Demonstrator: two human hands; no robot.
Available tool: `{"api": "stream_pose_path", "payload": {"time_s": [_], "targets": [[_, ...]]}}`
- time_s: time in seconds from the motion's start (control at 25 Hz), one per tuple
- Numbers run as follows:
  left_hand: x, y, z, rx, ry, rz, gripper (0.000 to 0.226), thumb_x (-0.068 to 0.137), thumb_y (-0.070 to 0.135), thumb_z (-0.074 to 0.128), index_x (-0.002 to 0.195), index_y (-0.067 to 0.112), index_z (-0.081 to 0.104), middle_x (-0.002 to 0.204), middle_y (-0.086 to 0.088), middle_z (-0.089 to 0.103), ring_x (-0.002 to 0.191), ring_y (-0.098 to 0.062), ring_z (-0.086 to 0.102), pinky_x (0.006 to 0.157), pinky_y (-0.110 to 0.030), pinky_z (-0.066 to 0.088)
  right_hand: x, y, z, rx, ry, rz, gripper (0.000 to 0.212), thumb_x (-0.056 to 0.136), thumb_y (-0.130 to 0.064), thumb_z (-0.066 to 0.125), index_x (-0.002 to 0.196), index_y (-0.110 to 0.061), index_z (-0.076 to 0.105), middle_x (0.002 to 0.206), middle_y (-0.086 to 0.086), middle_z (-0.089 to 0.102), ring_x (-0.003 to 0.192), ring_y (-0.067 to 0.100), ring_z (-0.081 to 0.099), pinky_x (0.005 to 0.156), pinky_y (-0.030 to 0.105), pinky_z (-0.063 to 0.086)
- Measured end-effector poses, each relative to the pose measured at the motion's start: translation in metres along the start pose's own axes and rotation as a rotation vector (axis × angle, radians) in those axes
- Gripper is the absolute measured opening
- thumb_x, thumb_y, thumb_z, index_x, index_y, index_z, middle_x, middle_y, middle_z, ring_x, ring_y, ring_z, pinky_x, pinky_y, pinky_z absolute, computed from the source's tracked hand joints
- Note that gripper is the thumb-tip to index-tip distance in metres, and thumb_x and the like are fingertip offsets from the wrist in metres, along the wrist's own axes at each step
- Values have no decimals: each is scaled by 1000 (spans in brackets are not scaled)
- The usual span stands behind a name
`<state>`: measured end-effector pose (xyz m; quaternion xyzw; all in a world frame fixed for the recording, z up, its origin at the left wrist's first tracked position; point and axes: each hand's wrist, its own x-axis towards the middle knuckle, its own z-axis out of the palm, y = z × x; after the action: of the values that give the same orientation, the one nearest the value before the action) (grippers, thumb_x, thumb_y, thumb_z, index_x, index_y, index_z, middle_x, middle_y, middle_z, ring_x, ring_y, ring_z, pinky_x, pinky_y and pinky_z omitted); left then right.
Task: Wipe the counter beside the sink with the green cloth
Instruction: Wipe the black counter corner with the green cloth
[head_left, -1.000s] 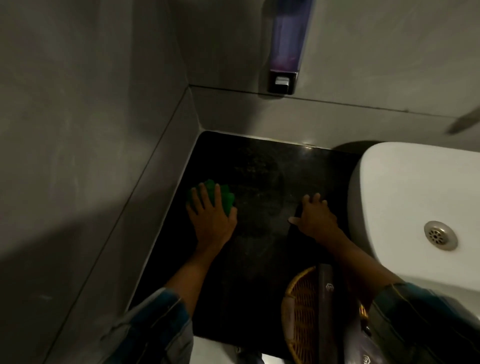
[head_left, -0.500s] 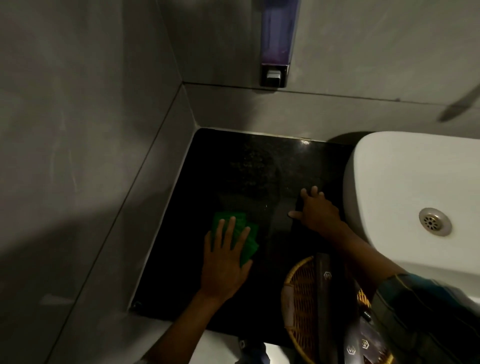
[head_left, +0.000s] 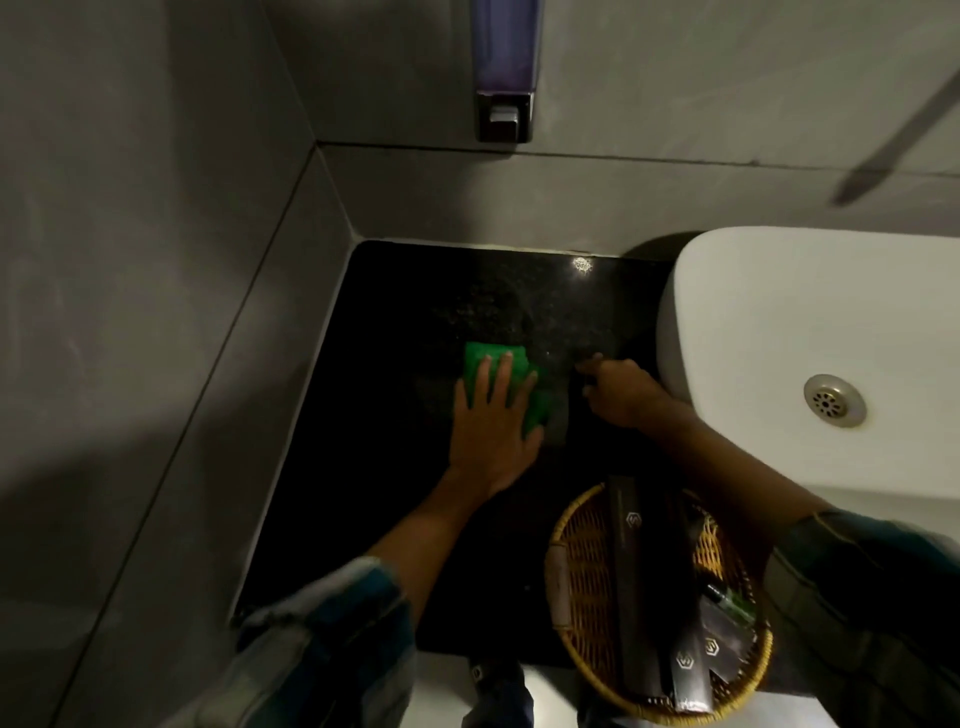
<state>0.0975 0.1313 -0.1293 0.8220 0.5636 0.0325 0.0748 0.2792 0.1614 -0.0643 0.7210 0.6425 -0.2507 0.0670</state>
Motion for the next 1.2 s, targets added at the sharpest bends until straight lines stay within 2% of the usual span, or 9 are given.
{"api": "stream_pose_path", "payload": {"time_s": [0.08,0.12,0.2,0.32,0.52,0.64,0.76,1.0,1.2], "targets": [[-25,-18,0,-145,58,79,67,88,62,30,145,26,33,157,-10,29,145,-33,23,112,-58,25,-9,-17,0,108,135,-26,45,90,-17,48,135,-18,47,139,19,50,124,38,51,100,46,45],[-30,-41,-3,-239,131,41,66,92,61,24,144,22,35,155,-11,33,144,-33,27,112,-56,28,-13,-30,8,158,162,-132,47,92,-21,47,139,-18,41,145,17,46,130,35,46,104,44,42],[-25,-99,-9,-266,247,-134,63,96,54,20,142,16,41,152,-15,39,142,-34,31,110,-56,31,-16,-57,34,157,50,-386,64,96,-40,43,150,-18,16,161,10,13,148,25,15,117,42,20],[-21,-145,-9,-80,111,-241,59,96,50,21,147,23,32,158,-10,27,147,-28,19,117,-57,18,-9,-73,66,-76,-71,-475,81,92,-60,32,151,-24,-9,160,6,-21,147,22,-17,119,49,3],[-21,-141,-4,-48,118,-215,56,96,48,24,148,26,29,159,-9,26,147,-27,18,118,-54,15,-60,-81,90,-206,-189,-674,83,90,-57,39,150,-28,-10,150,3,-34,138,20,-31,116,46,-4],[-23,-144,-5,-20,122,-209,55,97,46,26,148,26,28,158,-9,27,147,-27,19,117,-53,16,-78,-86,100,-326,-180,-713,80,93,-43,45,150,-32,-10,158,5,-25,145,22,-23,117,43,0],[-24,-142,-6,-7,115,-187,56,97,47,21,149,25,26,159,-10,24,148,-28,18,117,-53,15,-61,-75,91,-277,-129,-593,78,95,-32,45,150,-31,-9,159,4,-22,147,24,-18,118,48,6],[-24,-140,-7,1,105,-198,58,97,45,18,149,22,26,159,-12,25,147,-30,18,117,-56,18,-8,-8,49,69,47,121,75,95,-44,38,151,-26,-7,159,11,-23,146,31,-18,118,53,2],[-20,-137,-3,9,130,-237,56,96,43,23,147,22,31,157,-12,28,146,-30,23,115,-56,22,53,-36,47,119,280,234,71,93,-52,35,152,-28,3,161,10,-11,148,32,-11,118,57,1]]}}
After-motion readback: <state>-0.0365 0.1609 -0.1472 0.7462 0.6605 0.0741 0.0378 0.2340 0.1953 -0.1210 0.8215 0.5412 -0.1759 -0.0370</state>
